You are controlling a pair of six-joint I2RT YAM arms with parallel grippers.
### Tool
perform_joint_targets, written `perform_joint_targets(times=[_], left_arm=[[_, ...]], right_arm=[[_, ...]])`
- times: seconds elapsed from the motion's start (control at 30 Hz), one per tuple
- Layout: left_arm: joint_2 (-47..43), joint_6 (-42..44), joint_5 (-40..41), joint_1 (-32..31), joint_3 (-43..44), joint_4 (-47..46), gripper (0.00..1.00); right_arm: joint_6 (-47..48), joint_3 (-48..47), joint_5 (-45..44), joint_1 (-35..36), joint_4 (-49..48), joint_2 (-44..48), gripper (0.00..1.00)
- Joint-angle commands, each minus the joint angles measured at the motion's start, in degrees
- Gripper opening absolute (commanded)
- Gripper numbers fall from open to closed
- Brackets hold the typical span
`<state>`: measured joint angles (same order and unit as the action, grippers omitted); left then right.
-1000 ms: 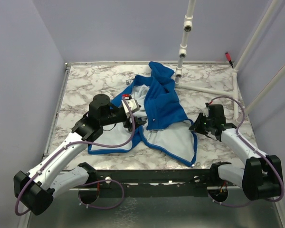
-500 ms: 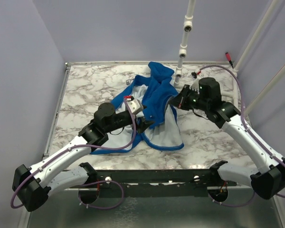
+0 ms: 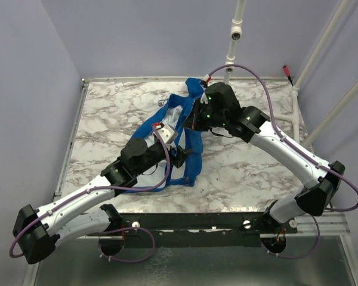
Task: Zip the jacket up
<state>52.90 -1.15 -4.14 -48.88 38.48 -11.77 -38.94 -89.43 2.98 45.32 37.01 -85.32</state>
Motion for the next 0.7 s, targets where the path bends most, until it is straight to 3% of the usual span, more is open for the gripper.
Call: perform_joint_targets(times=[0.0, 0.53, 0.67], left_arm=[[-1.62, -3.29, 8.52, -0.16, -1.73, 1.19, 0.84], [-3.94, 10.97, 28.14, -0.39, -6.32, 3.46, 0.83], [-3.69, 14.04, 29.76, -0.43, -8.22, 3.61, 0.84]], right_arm=[[0.11, -3.76, -1.05, 1.32, 1.07, -1.81, 0.01], [-0.54, -19.17, -4.02, 5.38, -2.31, -17.00, 0.01], [-0.69, -21.05, -6.15, 5.92, -2.87, -18.58, 0.01]])
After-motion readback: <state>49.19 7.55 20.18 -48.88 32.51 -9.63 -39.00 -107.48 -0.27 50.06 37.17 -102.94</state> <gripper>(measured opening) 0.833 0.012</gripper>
